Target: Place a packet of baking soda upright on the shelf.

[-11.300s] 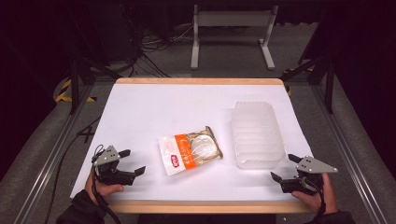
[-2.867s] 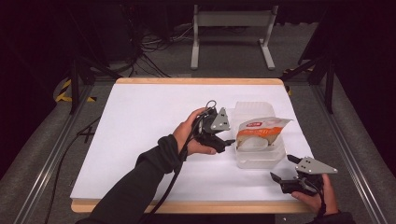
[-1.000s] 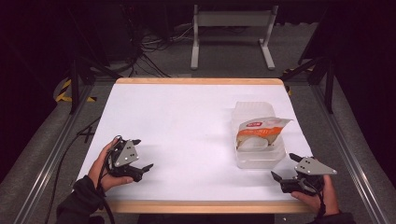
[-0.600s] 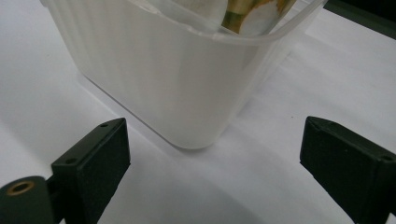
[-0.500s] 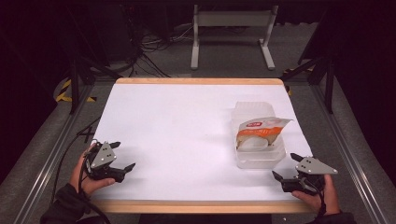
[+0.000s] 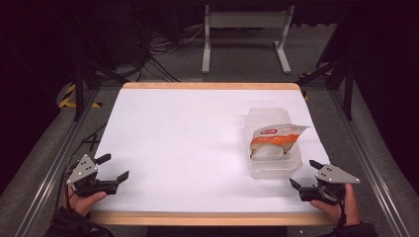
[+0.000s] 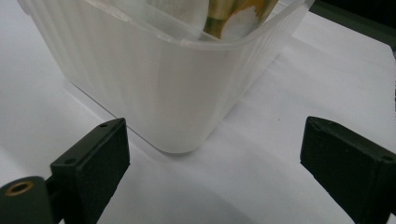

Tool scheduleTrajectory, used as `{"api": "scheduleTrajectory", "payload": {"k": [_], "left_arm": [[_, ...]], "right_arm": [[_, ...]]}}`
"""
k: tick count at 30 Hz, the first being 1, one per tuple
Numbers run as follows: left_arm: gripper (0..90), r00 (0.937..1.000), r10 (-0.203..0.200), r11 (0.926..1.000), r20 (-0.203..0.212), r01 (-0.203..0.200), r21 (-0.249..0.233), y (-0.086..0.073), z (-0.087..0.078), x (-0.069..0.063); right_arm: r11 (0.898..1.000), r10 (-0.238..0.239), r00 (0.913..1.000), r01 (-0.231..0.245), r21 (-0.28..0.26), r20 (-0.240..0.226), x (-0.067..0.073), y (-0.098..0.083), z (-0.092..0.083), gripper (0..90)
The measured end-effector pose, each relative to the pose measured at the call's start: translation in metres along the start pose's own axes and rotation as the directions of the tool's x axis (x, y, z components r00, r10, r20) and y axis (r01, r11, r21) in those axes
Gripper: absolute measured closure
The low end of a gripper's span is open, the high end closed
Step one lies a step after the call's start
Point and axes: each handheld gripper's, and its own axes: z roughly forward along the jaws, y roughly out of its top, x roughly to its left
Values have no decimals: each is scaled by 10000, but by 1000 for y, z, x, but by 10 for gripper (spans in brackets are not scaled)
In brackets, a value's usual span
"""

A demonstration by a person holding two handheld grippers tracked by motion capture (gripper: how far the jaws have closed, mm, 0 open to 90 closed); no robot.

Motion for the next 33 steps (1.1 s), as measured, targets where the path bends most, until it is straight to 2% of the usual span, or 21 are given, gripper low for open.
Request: {"api": "scheduleTrajectory", "payload": {"k": [3, 10, 12, 17, 24, 29, 33], "left_arm": [[102, 9983, -580, 9974, -96, 575, -445, -5, -7, 5], [99, 9945, -1050, 9931, -59, 1045, -537, -10, -11, 8], [98, 9962, -855, 9951, -155, 847, -504, -9, -11, 7], [96, 9969, -779, 9962, -82, 776, -383, -9, -9, 5], [92, 9990, -449, 9988, 3, 449, -203, -9, -6, 0], [89, 9998, -185, 9998, -111, 185, 12, -7, -2, -2], [88, 9998, -181, 9998, -102, 182, 34, -7, -2, -2]], "right_arm": [[10000, 29, 10000, -29, -64, 14, -1, 0, -1, 87], [9997, 100, 9999, -99, -201, 13, -2, 0, -2, 85], [9996, 99, 9999, -99, -253, 15, -2, 0, -3, 85], [9997, 100, 9999, -100, -209, -10, -2, 0, -2, 85], [9999, 49, 10000, -49, -145, -35, 0, 1, -1, 85], [9997, 84, 10000, -84, -228, -6, 0, 1, -2, 85], [9999, -10, 10000, 9, -165, -61, 0, 0, 0, 85]]}}
